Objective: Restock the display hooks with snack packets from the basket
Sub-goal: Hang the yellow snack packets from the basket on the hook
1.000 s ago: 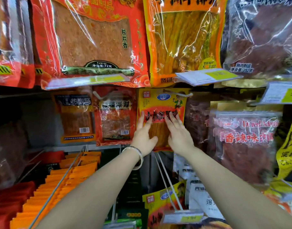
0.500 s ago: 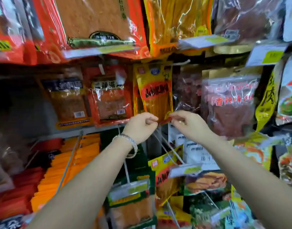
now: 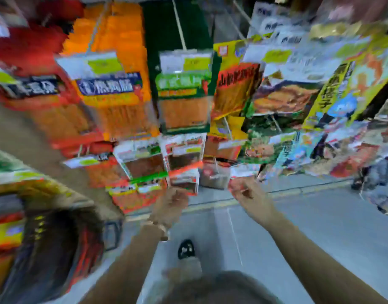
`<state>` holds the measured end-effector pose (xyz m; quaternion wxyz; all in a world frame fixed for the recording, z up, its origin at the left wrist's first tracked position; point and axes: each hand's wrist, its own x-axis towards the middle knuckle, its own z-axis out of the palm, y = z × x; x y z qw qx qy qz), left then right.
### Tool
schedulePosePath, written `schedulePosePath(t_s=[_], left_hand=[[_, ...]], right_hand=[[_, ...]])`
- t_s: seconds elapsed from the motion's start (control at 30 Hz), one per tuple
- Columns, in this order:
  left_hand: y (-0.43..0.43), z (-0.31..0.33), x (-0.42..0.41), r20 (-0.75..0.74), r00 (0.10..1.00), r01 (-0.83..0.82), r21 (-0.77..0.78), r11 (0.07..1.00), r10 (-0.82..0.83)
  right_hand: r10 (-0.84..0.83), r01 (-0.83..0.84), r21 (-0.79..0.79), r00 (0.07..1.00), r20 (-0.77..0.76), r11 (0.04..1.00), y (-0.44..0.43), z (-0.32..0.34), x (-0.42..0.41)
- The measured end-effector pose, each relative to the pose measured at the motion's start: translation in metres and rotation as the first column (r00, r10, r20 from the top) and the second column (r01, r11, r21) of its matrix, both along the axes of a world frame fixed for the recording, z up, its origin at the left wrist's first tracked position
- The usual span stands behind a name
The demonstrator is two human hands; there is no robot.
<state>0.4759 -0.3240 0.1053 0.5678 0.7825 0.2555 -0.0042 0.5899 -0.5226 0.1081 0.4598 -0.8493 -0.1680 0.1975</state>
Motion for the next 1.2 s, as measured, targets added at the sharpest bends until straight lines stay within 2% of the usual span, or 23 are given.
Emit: schedulePosePath(t_s=[0.03, 0.1, 0.23, 0.37, 0.6, 0.67, 0.77, 0.9, 1.03, 1.2], left_hand=[[-0.011, -0.023, -0.029, -0.131, 0.991, -0.039, -0.044, 0.998, 0.033], [-0.037, -0.06, -0.092, -0.391, 0.916, -0.145, -0.124, 0.982, 0.086], [-0.089, -0.103, -0.197, -0.624, 0.775, -0.239, -0.137, 0.961, 0.104], [-0.102, -0.108, -0.244, -0.632, 0.687, -0.554, -0.136, 0.821, 0.359], [-0.106, -0.119, -0.308, -0.736, 0.593, -0.502, -0.02, 0.864, 0.327], [-0.099, -0.123, -0.329, -0.745, 0.558, -0.563, -0.016, 0.827, 0.365], [-0.091, -0.128, -0.365, -0.743, 0.525, -0.708, -0.111, 0.697, 0.414], [-0.067, -0.129, -0.414, -0.73, 0.47, -0.808, -0.13, 0.575, 0.496], [-0.013, -0.122, -0.465, -0.701, 0.401, -0.893, -0.156, 0.423, 0.59], [0.055, -0.116, -0.531, -0.713, 0.352, -0.907, -0.1, 0.409, 0.606]], right_hand=[[0.026, -0.031, -0.049, 0.994, -0.103, 0.998, -0.009, -0.019, -0.021], [0.093, -0.142, -0.173, 0.961, -0.261, 0.975, -0.031, -0.053, -0.062], [0.196, -0.418, -0.399, 0.85, -0.488, 0.816, -0.08, -0.106, -0.129], [0.286, -0.682, -0.458, 0.687, -0.668, 0.57, -0.117, -0.126, -0.18], [0.394, -0.746, -0.476, 0.656, -0.643, 0.466, -0.094, -0.124, -0.195], [0.418, -0.765, -0.471, 0.638, -0.646, 0.439, -0.072, -0.124, -0.197], [0.455, -0.775, -0.491, 0.631, -0.629, 0.397, -0.028, -0.125, -0.206], [0.448, -0.787, -0.468, 0.615, -0.649, 0.402, 0.048, -0.126, -0.227], [0.44, -0.765, -0.473, 0.64, -0.63, 0.437, 0.13, -0.122, -0.256], [0.457, -0.769, -0.428, 0.631, -0.628, 0.474, 0.22, -0.11, -0.313]])
